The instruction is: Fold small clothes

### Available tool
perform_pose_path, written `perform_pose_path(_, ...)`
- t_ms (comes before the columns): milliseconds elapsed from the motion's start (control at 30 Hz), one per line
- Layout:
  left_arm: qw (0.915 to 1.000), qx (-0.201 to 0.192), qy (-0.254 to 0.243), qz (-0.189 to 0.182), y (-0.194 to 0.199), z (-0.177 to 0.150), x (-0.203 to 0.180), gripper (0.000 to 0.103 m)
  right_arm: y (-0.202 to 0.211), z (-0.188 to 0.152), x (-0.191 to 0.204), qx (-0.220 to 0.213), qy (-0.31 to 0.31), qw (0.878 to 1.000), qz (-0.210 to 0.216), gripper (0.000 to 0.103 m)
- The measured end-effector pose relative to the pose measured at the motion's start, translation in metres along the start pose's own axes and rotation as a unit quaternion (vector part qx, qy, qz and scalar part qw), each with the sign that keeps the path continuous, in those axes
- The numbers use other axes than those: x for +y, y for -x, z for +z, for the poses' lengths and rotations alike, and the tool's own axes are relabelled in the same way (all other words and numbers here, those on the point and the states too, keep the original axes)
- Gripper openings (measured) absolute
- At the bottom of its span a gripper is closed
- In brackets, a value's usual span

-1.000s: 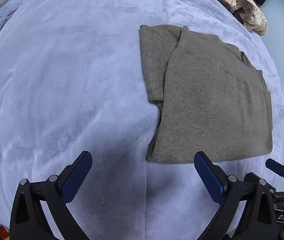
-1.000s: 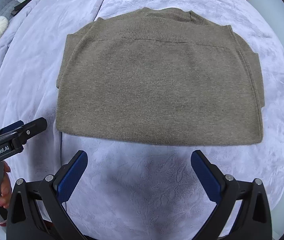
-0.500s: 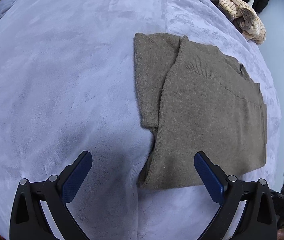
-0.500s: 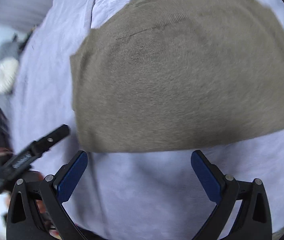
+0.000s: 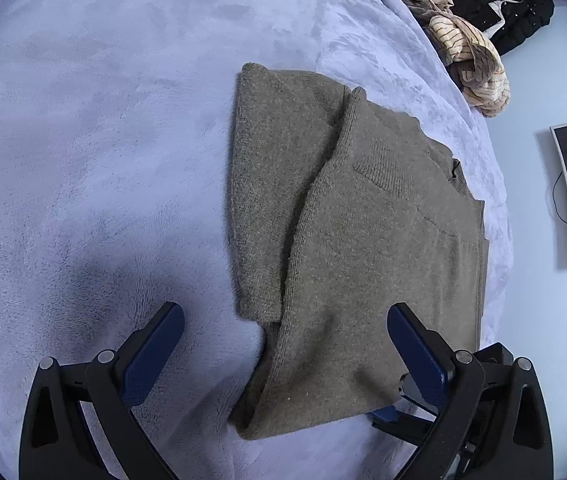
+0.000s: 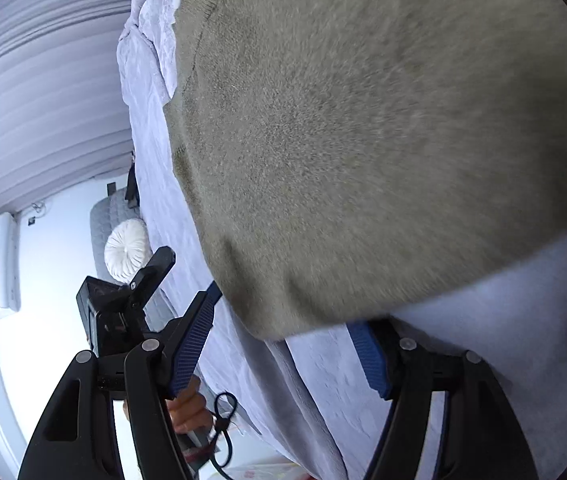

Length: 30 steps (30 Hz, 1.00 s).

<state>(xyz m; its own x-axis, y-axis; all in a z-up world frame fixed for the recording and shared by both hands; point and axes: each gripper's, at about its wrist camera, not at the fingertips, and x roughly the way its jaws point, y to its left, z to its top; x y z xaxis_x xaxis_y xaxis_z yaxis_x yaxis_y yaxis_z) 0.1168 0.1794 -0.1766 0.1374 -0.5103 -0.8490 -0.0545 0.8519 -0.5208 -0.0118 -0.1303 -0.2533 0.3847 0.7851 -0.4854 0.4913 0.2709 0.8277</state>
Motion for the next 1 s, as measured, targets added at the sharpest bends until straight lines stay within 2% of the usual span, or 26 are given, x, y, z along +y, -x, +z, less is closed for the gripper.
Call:
perform_pose_path(33,1.0,0.0,0.005,-0.007,-0.001,0.002,0.001,0.101,-0.005,0.002,0.001,-0.001,-0.007,1.0,0.008,0.072)
perform_pose_path(67,0.9999,0.001,0.009,-0.013,-0.001,0.003,0.002,0.101,-0.009,0.004,0.002,-0.001,-0.015,1.0,0.018,0.067)
perform_pose_path(100,0.9997,0.001,0.018,-0.018,-0.001,0.005,0.004,0.101,-0.011,0.006,0.003,0.002,-0.023,0.999,0.029,0.045)
perform_pose_path(167,0.9987,0.003,0.034,-0.038,-0.001,0.008,0.009,0.101,-0.011,0.011,0.004,0.008,-0.043,0.997,0.058,0.009)
perform_pose_path(233,0.9961,0.011,0.054,-0.07,-0.003,0.011,0.015,0.101,0.0,0.014,0.013,0.006,-0.039,0.993,0.107,0.009)
perform_pose_path(300,0.9914,0.02,0.071,-0.108,-0.006,0.015,0.017,0.101,0.014,0.016,0.029,0.004,-0.014,0.991,0.135,0.009)
perform_pose_path(400,0.9838,0.034,0.075,-0.159,-0.014,0.026,0.008,0.101,0.027,0.015,0.046,0.014,0.02,0.99,0.142,0.008)
perform_pose_path(533,0.9816,0.044,0.052,-0.178,-0.031,0.041,-0.019,0.101,0.026,0.01,0.047,0.032,0.037,0.991,0.125,0.008)
perform_pose_path(633,0.9861,0.049,0.031,-0.156,-0.043,0.047,-0.039,0.098,0.02,0.005,0.037,0.041,0.035,0.994,0.096,0.008)
perform_pose_path(700,0.9902,0.058,0.017,-0.126,-0.051,0.047,-0.048,0.077,0.022,0.004,0.03,0.052,0.039,0.997,0.046,0.009)
perform_pose_path(767,0.9948,0.068,-0.001,-0.076,-0.059,0.045,-0.052,0.046,0.025,-0.002,0.028,0.073,0.057,0.996,-0.015,0.013)
perform_pose_path(800,0.9958,0.07,-0.009,-0.059,-0.06,0.044,-0.051,0.04,0.029,-0.004,0.03,0.086,0.069,0.993,-0.036,0.017)
perform_pose_path(900,0.9961,0.068,-0.01,-0.055,-0.059,0.043,-0.047,0.034,0.052,-0.007,0.042,0.098,0.116,0.986,-0.072,0.028)
perform_pose_path(1000,0.9971,0.062,-0.023,-0.039,-0.058,0.042,-0.051,0.033,0.085,0.008,0.062,0.033,0.177,0.976,-0.125,0.028)
